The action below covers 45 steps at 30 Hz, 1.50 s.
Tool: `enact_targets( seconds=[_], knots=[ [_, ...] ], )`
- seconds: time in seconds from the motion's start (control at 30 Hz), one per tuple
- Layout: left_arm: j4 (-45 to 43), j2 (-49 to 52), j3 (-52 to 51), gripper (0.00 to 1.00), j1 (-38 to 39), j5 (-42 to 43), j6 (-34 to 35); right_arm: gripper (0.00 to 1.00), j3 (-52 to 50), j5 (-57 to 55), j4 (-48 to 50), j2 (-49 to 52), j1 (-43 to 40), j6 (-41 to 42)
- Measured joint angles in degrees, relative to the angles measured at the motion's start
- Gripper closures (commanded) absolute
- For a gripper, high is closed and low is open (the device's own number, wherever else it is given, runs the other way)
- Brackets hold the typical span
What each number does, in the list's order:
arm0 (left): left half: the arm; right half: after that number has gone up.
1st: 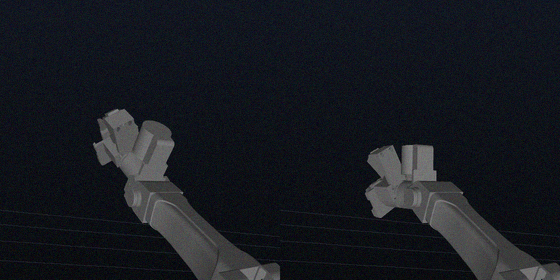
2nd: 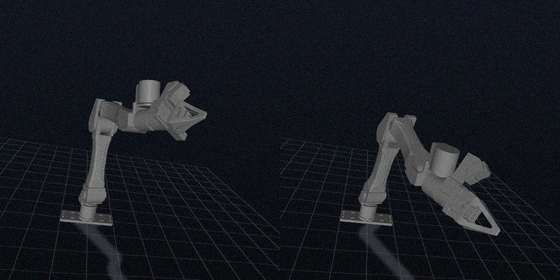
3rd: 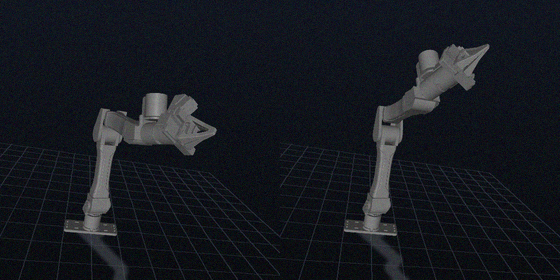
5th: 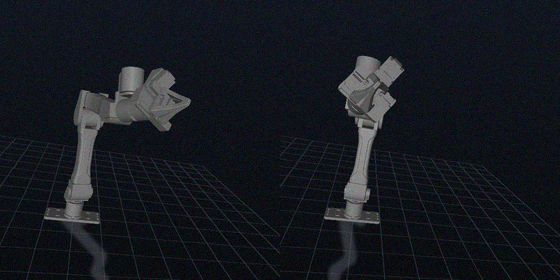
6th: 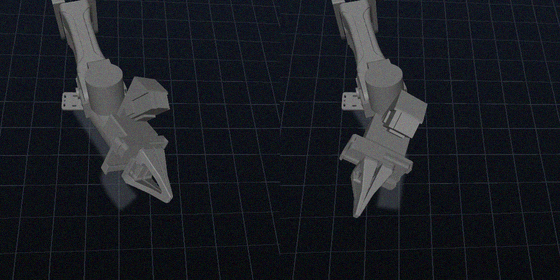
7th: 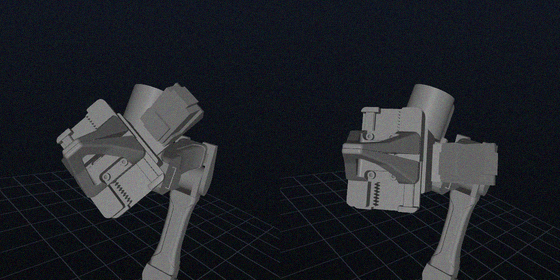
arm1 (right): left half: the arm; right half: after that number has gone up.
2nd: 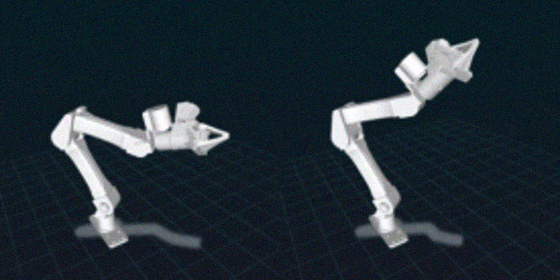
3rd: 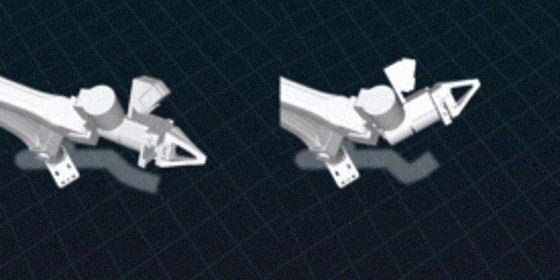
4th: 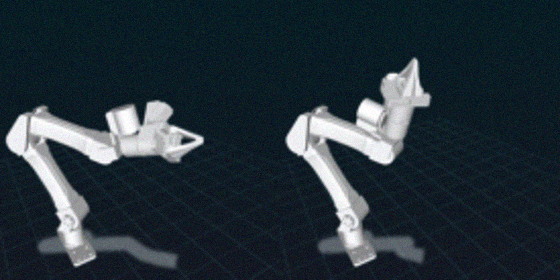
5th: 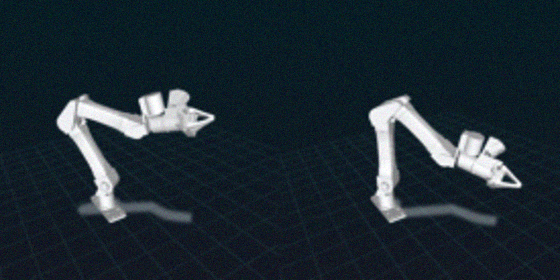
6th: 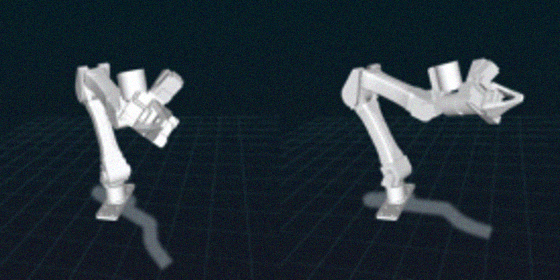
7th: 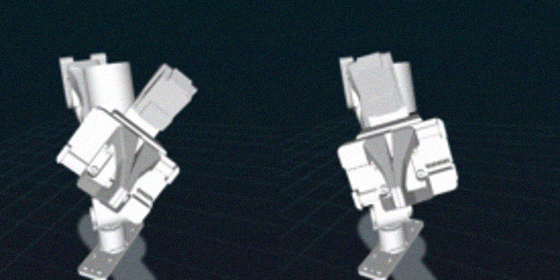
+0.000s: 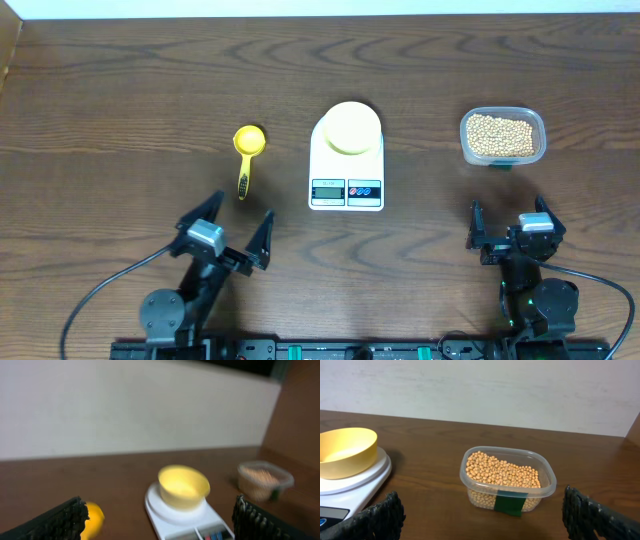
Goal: Scoop item into bowl and weigh 50g on scale
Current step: 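Move the left gripper over the yellow scoop's handle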
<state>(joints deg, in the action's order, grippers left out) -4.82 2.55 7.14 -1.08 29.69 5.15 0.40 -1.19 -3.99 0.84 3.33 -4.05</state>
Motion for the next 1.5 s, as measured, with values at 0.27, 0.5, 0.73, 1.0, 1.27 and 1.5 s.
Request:
enact_targets(
  seconds=[0.27, 0.5, 0.73, 1.0, 1.27, 1.5],
  knots=[
    [9.29, 18.27, 19.85, 0.06, 0.0, -3.1, 0.22, 0.01, 0.0, 0.02, 0.0, 0.0, 0.0, -0.02],
    [35.47, 43.71, 46.25, 0.06, 0.0, -8.31, -0.63, 0.01, 0.0, 0.02, 0.02, 0.0, 0.0, -0.02],
    [58.55, 63.6, 70.79, 0.02, 0.0, -12.63, -3.69, 0.01, 0.0, 0.0, 0.0, 0.0, 0.0, -0.02],
    [64.24, 73.48, 73.44, 0.02, 0.0, -12.44, -3.89, 0.01, 0.0, 0.0, -0.02, 0.0, 0.0, -0.02],
    [64.0, 80.91, 73.44, 0.02, 0.0, -14.86, -3.91, 0.01, 0.0, 0.0, -0.02, 0.0, 0.0, -0.02],
    [61.68, 89.81, 73.44, 0.02, -0.24, -25.75, -0.94, 0.01, 0.0, 0.0, -0.02, 0.0, 0.0, -0.04]
  ],
)
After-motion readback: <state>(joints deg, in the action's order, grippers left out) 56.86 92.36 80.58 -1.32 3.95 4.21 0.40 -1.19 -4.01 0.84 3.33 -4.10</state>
